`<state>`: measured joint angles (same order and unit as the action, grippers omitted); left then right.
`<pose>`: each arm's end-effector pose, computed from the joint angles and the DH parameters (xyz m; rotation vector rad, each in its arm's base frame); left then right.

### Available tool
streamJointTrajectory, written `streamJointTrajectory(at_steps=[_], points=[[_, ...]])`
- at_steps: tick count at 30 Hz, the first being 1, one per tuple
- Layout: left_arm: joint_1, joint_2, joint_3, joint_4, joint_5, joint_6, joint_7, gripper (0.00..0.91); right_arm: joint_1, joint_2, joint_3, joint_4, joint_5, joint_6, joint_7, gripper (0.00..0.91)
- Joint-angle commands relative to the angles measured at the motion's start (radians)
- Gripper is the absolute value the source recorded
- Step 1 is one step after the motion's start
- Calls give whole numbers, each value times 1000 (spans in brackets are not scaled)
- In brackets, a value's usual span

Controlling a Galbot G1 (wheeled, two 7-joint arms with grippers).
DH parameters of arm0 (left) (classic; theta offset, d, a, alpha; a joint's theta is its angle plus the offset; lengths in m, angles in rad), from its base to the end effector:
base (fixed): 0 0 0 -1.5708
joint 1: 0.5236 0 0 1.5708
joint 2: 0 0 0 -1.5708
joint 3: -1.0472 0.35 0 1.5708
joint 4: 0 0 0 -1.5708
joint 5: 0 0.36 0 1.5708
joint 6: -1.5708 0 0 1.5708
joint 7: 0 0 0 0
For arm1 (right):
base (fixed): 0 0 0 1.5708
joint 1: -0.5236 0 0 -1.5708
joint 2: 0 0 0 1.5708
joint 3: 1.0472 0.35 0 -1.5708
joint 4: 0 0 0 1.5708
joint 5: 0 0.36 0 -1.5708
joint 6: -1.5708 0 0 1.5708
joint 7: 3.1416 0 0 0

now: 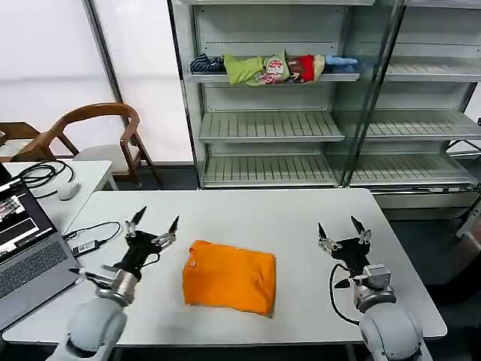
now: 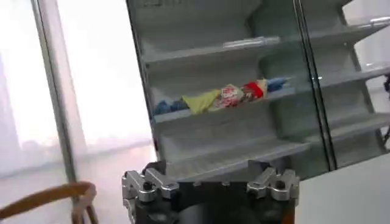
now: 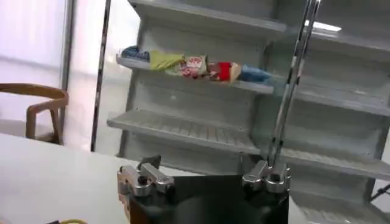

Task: Fold and organize the clothes.

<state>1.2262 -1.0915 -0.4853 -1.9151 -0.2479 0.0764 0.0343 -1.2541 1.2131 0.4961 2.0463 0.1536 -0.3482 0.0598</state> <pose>0.2960 0.0939 -0.2657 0.3125 3.0567 0.3300 0.2768 -0.0566 -0.2385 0.1095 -3.0315 0.3116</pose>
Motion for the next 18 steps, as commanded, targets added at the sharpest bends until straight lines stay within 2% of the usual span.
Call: streamJointTrajectory(at_steps=[1,9,18], points=[[67,17,-155,14,50,-84,93,907,17,10,-2,-54,-10,41,0,907],[56,6,-173,24,50,-87,87,907,2,21,-3,-60,-12,54,3,907],[48,-30,-117,17,99,-82,57,907,-10,47,0,-76,-33,88,-1,907]])
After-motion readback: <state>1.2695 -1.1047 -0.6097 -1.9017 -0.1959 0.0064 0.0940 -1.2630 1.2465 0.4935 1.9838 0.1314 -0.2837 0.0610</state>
